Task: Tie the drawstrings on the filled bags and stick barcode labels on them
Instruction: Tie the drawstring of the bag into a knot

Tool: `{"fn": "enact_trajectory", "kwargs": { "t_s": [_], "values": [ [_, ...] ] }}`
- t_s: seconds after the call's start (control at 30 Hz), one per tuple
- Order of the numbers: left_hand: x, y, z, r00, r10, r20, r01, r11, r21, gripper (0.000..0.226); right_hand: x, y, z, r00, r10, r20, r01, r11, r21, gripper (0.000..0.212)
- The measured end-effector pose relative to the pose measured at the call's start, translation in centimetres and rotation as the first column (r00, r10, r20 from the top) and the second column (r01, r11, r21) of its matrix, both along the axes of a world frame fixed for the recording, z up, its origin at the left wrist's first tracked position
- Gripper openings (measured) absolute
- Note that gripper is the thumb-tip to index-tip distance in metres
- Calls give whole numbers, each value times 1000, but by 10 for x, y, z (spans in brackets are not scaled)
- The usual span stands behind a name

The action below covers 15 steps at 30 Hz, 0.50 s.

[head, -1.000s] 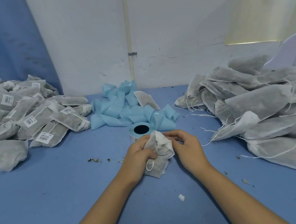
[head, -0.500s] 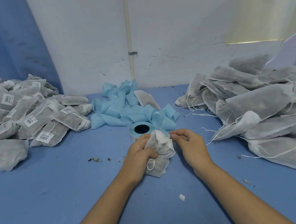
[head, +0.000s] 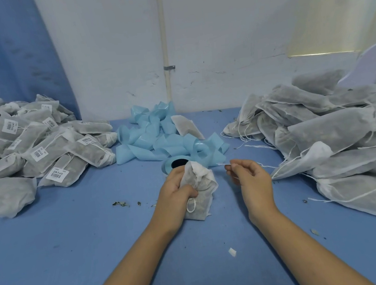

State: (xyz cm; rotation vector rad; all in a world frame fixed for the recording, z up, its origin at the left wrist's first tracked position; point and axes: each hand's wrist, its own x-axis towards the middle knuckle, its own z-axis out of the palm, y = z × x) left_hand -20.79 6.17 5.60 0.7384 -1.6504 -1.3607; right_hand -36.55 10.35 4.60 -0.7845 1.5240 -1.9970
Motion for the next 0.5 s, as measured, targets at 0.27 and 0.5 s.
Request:
{"fn": "enact_trajectory", "kwargs": {
  "t_s": [0.27, 0.5],
  "values": [
    [0, -1, -1, 1000, 3, 12, -3, 1000, -4, 42, -2, 2, -1, 999, 17, 31, -18, 999, 26, 27],
    [-2, -4, 0, 991, 63, -117, -63, 998, 6, 28, 5, 4, 8, 998, 13, 64, -16, 999, 35, 11]
  ]
}}
